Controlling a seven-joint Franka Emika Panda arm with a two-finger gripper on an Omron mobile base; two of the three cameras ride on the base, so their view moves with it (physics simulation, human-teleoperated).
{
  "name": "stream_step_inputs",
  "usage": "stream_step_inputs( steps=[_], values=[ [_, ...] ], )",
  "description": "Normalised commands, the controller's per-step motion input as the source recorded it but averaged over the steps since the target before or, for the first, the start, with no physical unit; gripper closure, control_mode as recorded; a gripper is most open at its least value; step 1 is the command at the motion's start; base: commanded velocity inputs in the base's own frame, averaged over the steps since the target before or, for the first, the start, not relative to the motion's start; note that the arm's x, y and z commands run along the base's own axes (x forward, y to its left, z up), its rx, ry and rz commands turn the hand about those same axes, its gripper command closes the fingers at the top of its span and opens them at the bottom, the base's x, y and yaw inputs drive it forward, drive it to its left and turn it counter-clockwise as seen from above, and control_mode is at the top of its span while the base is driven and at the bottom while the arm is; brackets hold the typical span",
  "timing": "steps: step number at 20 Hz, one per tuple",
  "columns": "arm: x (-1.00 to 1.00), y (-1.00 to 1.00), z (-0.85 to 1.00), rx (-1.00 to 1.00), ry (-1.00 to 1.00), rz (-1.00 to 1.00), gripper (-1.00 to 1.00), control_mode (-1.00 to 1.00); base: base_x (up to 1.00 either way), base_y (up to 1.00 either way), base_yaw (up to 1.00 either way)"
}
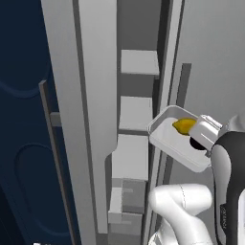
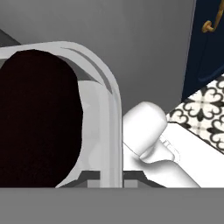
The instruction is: Take the meat container that has the steak and place it on the second highest rack of the freezer. Then take the vegetable container that has the avocado and lemon and place it on the highest rack of the freezer.
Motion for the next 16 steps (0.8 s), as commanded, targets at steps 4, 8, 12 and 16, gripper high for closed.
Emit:
stream_step_inputs(
  steps=[4,8,12,16],
  values=[
    [0.00,0.00,0.00,0.00,0.00,0.00,1.00,1.00,0.33,0.04,0.00],
    [0.00,0.00,0.00,0.00,0.00,0.00,1.00,1.00,0.08,0.32,-0.13],
    [-0.23,0.00,0.32,0.11,-0.03,-0.28,1.00,-1.00,0.00,0.00,0.00],
    [-0.44,0.00,0.76,0.26,-0.07,-0.27,1.00,-1.00,0.00,0.00,0.00]
  ],
)
